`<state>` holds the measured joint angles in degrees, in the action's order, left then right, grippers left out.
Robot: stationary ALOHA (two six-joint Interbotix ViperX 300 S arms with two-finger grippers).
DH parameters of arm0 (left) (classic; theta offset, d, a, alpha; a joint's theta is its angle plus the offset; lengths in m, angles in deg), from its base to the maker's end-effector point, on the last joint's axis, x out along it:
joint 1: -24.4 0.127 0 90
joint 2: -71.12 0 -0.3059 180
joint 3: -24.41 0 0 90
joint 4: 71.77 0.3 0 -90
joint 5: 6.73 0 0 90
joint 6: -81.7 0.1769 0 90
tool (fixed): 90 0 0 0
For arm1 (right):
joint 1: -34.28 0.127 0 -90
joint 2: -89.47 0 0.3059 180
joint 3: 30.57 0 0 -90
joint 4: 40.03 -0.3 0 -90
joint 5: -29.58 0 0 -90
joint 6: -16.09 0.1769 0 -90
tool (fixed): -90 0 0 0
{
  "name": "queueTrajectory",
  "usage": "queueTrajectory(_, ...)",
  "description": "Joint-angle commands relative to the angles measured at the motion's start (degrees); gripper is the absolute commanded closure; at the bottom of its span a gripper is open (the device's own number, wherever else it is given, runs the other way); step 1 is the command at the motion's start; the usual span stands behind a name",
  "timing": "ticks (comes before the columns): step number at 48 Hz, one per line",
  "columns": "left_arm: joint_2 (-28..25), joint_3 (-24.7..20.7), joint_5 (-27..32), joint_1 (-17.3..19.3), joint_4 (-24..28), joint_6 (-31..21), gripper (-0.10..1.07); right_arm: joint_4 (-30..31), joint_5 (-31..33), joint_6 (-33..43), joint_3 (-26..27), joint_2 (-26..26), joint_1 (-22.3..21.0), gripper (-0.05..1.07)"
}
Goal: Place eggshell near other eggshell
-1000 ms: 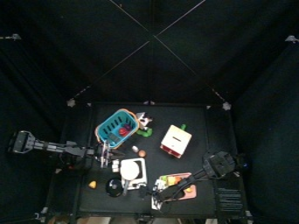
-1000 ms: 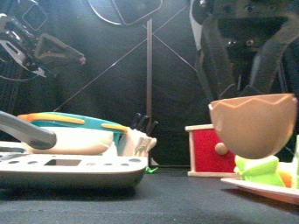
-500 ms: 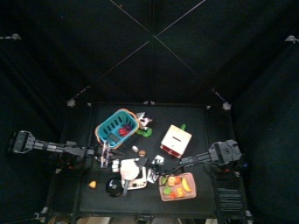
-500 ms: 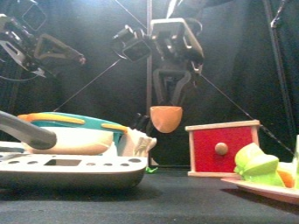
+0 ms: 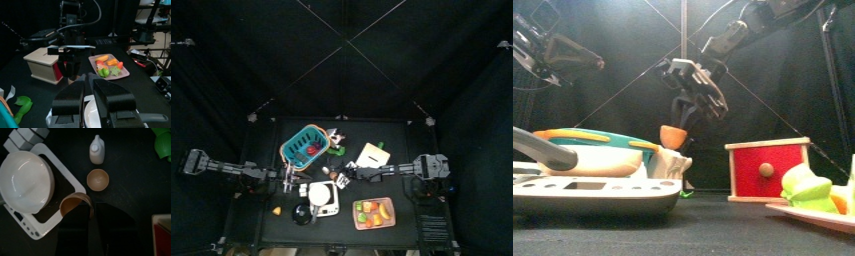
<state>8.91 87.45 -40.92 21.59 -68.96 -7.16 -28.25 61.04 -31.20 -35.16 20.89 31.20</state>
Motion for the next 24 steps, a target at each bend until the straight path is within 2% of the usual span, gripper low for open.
queueTrajectory(1, 0.62, -1.14, 1.23, -0.18, -0.09, 0.09, 0.40, -0.35, -1.76, -0.09, 1.76, -0.26, -1.58, 0.54)
queueTrajectory(8, 0.70, -1.14, 3.87, -0.09, -0.18, 0.09, 0.40, -0.97, -4.31, 0.00, 2.64, 1.76, -2.46, 0.54)
queueTrajectory(24, 0.62, -1.23, 5.10, -0.18, -0.18, 0.09, 0.40, -0.79, -3.08, 0.00, 4.92, 5.10, -3.43, 0.54)
